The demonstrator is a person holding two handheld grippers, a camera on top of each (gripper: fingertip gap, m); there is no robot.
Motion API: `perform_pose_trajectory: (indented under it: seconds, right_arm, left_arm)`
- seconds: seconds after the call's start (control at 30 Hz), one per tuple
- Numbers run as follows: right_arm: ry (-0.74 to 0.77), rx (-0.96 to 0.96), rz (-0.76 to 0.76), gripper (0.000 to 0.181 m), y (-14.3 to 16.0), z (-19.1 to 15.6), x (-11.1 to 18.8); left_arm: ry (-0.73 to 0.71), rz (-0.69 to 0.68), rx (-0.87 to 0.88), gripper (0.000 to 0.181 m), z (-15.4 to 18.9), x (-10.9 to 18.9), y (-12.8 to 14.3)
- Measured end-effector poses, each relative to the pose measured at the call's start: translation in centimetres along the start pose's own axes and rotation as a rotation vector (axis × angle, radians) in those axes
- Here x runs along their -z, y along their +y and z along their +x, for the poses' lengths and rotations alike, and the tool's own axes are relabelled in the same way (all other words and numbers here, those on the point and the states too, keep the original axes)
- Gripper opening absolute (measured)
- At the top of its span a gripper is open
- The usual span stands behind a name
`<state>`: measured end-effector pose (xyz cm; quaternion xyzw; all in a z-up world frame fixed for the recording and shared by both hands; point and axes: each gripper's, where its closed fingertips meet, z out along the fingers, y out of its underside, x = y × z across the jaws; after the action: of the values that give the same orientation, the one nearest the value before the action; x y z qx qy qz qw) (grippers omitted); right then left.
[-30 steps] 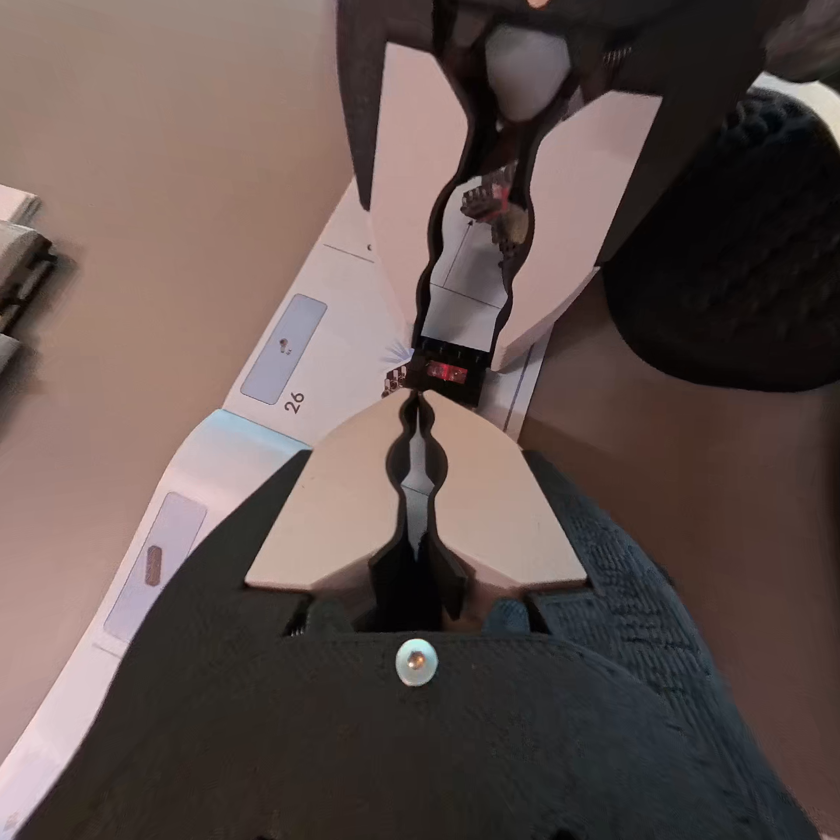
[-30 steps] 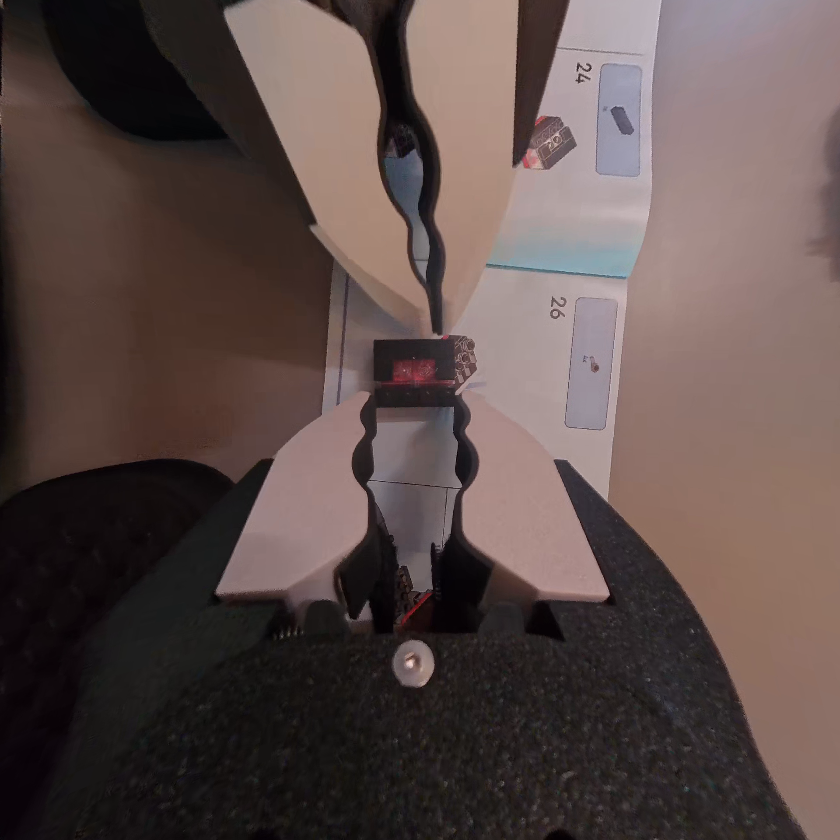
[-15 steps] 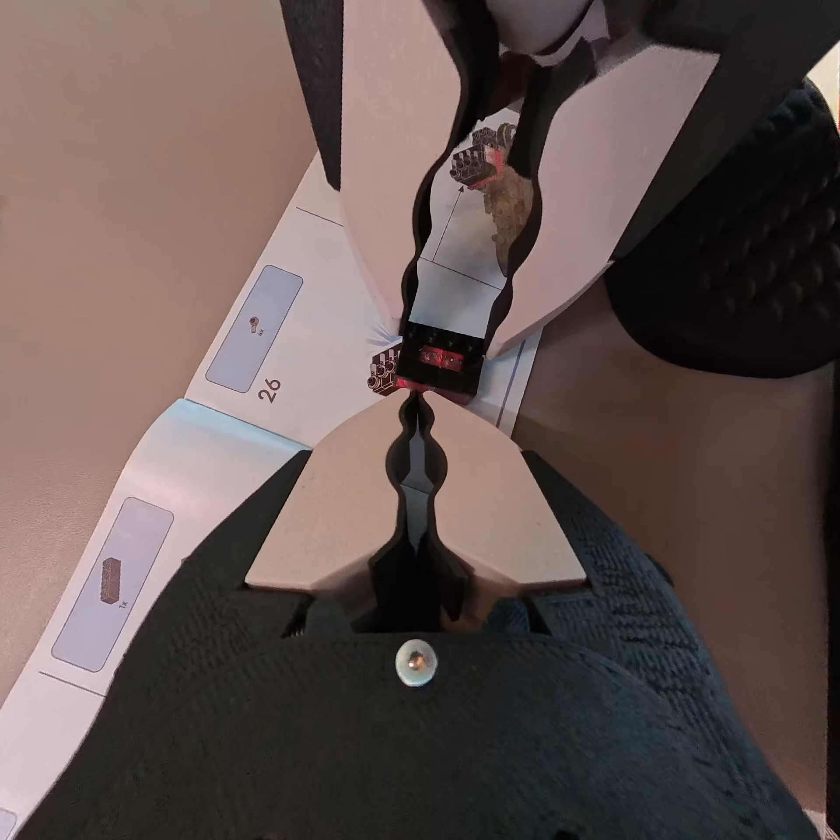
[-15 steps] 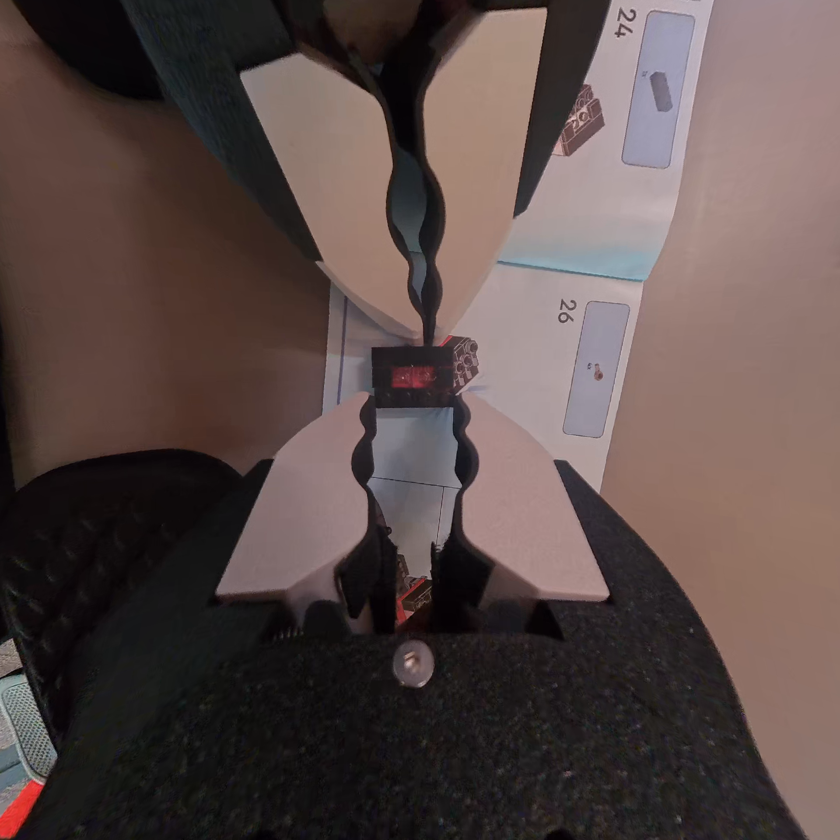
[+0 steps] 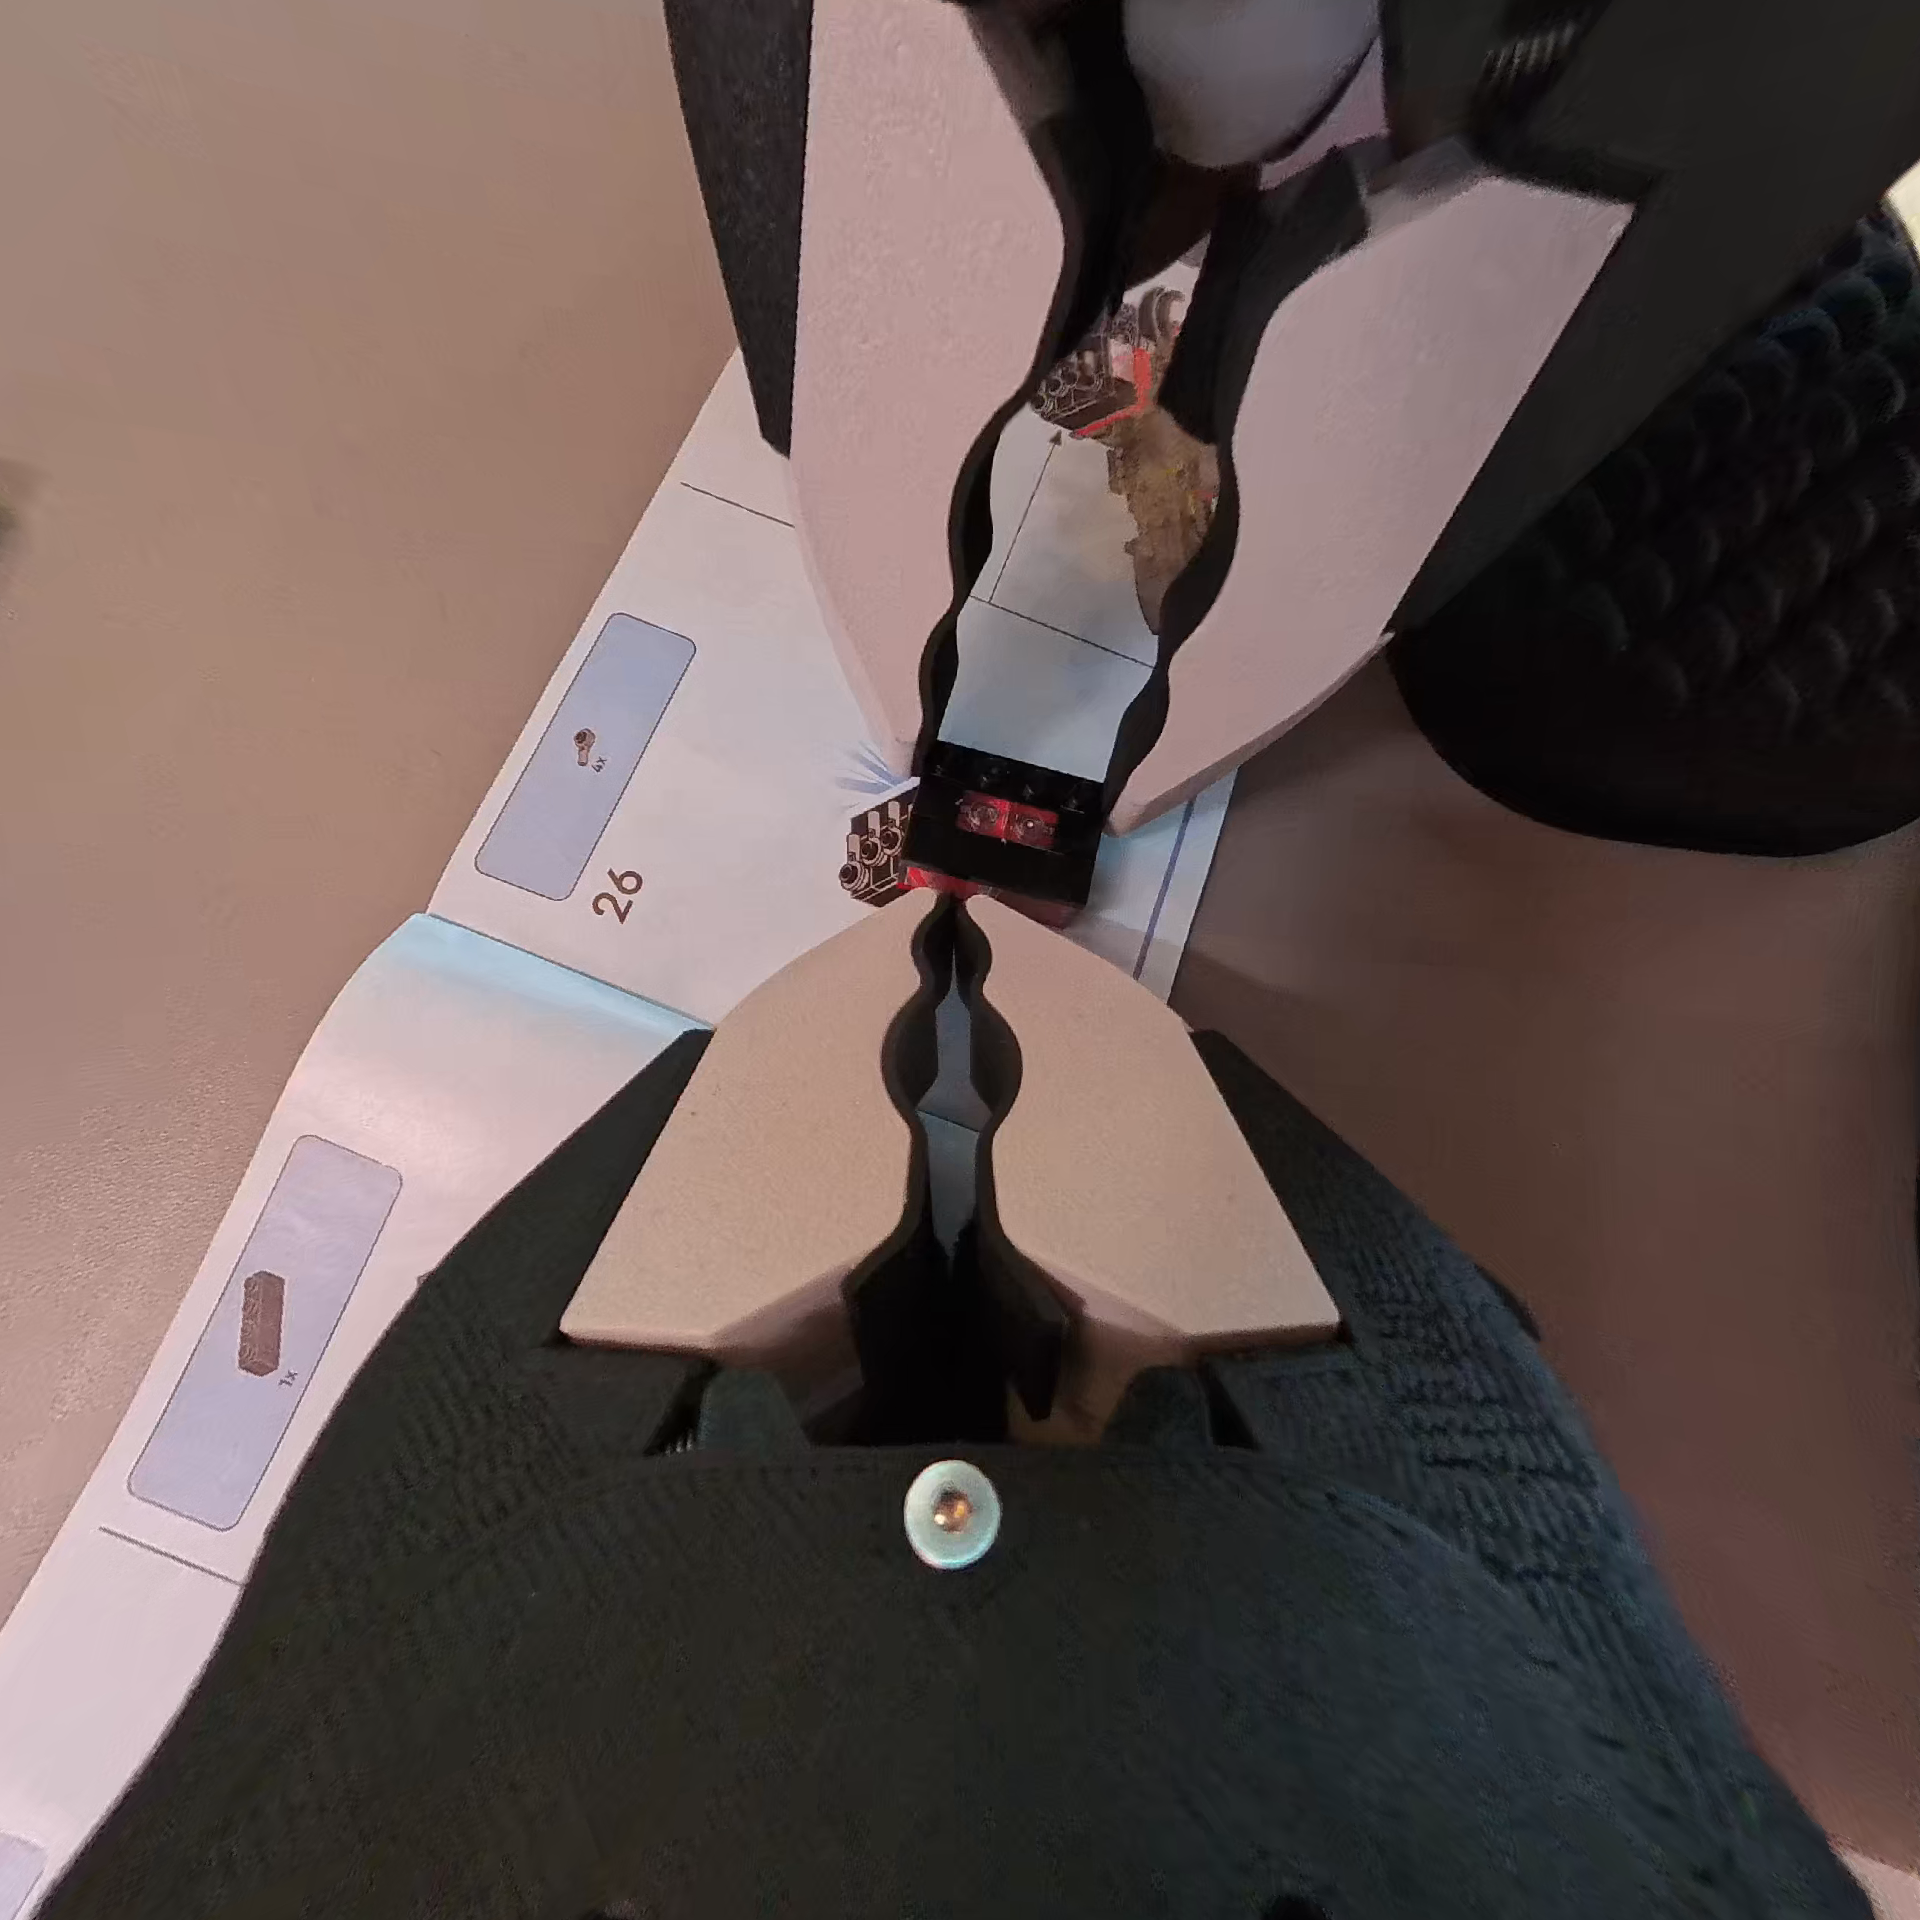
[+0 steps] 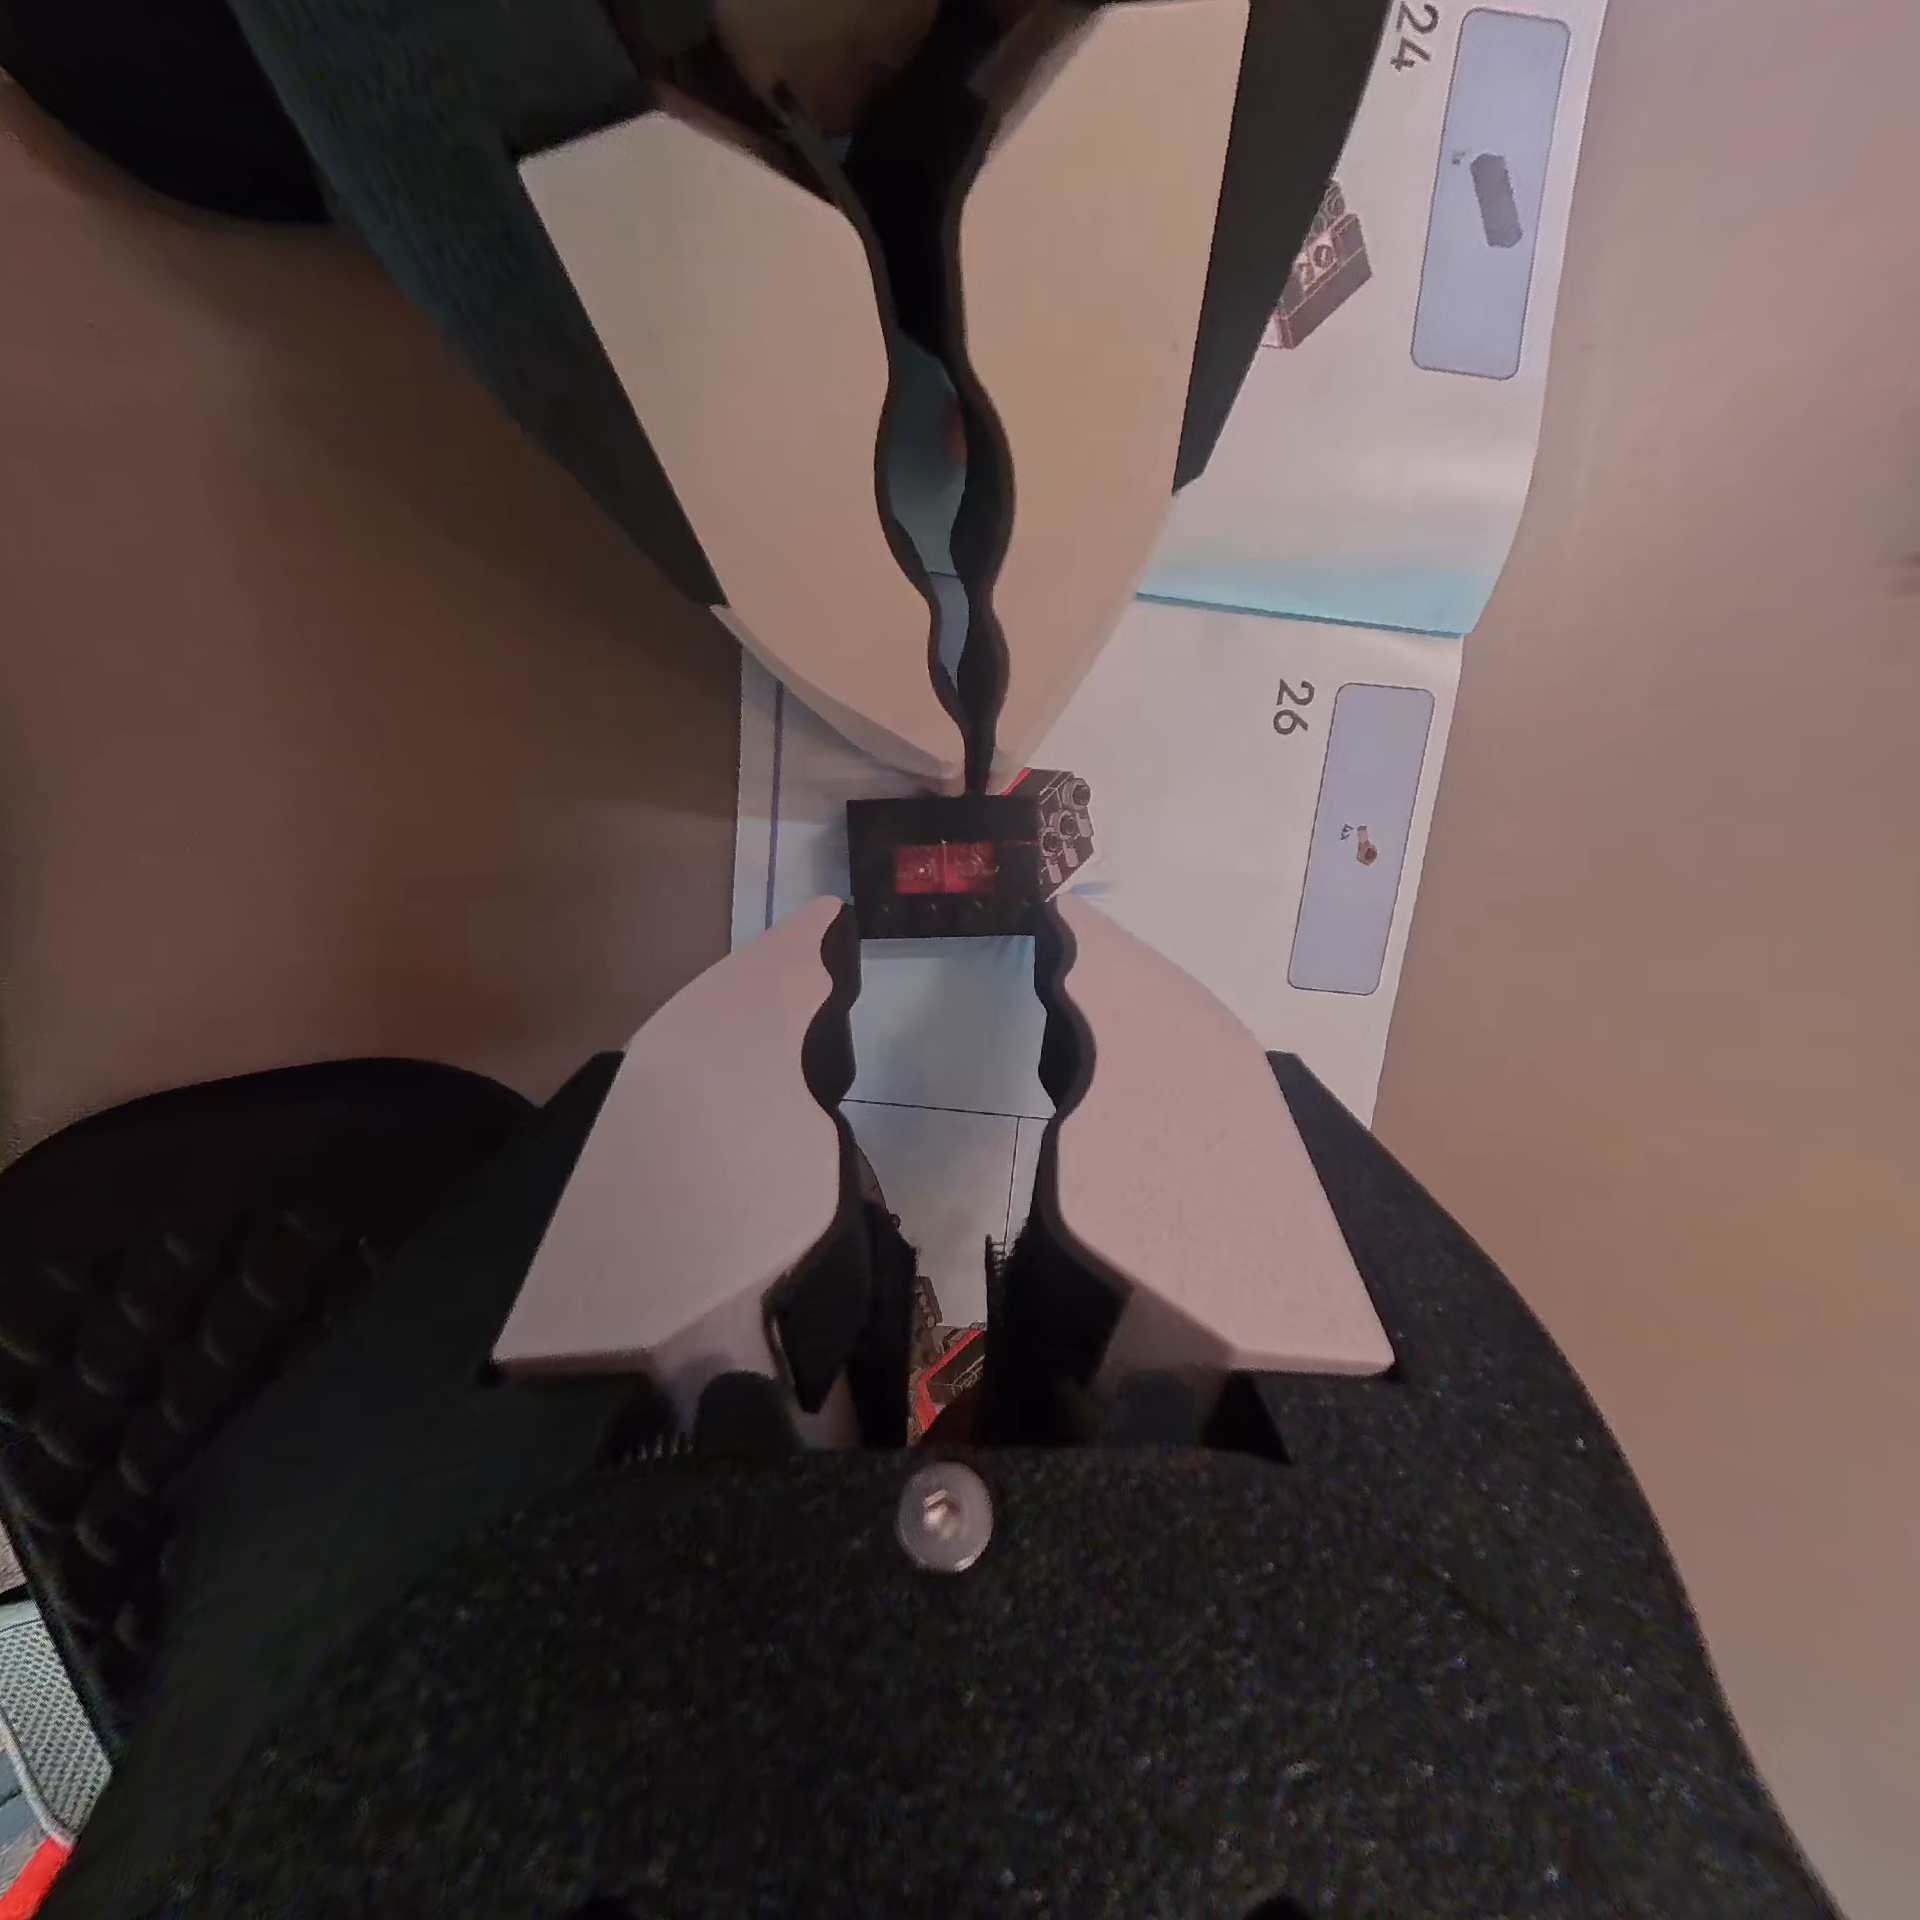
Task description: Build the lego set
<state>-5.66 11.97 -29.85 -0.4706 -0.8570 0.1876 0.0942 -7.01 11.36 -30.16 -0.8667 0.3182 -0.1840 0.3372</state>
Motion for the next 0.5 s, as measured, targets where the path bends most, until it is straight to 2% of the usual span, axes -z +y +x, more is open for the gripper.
perform_pose_trajectory:
  seconds: [0.13,0.17,0.2,0.27,0.3,0.4,0.5]
  right_arm:
    - [0.005,-0.01,0.08,0.033,-0.3,0.1,0.0]
    - [-0.001,-0.025,0.115,0.04,-0.4,0.1,0.0]
    - [-0.004,-0.064,0.136,0.063,-0.3,0.3,0.1]
    - [-0.051,-0.125,0.181,0.066,-0.3,-0.1,0.9]
    - [-0.073,-0.133,0.237,0.056,-0.6,-0.4,1.6]
    - [-0.031,-0.123,0.36,0.006,-1.3,0.2,2.9]
    - [0.004,-0.088,0.354,0.0,-1.3,0.6,2.3]
  left_arm:
    - [-0.001,-0.001,0.0,0.0,-0.2,0.1,0.1]
    - [-0.006,0.0,0.009,0.0,-0.3,0.1,0.1]
    - [-0.022,0.002,0.013,0.0,-0.6,0.2,0.0]
    - [-0.036,0.032,-0.012,0.0,-0.6,0.6,-0.4]
    - [-0.043,0.058,-0.024,0.002,-0.5,0.9,-0.8]
    - [-0.053,0.108,-0.036,0.015,-0.5,1.6,-1.4]
    - [-0.037,0.084,-0.049,0.015,-0.3,1.4,-1.0]
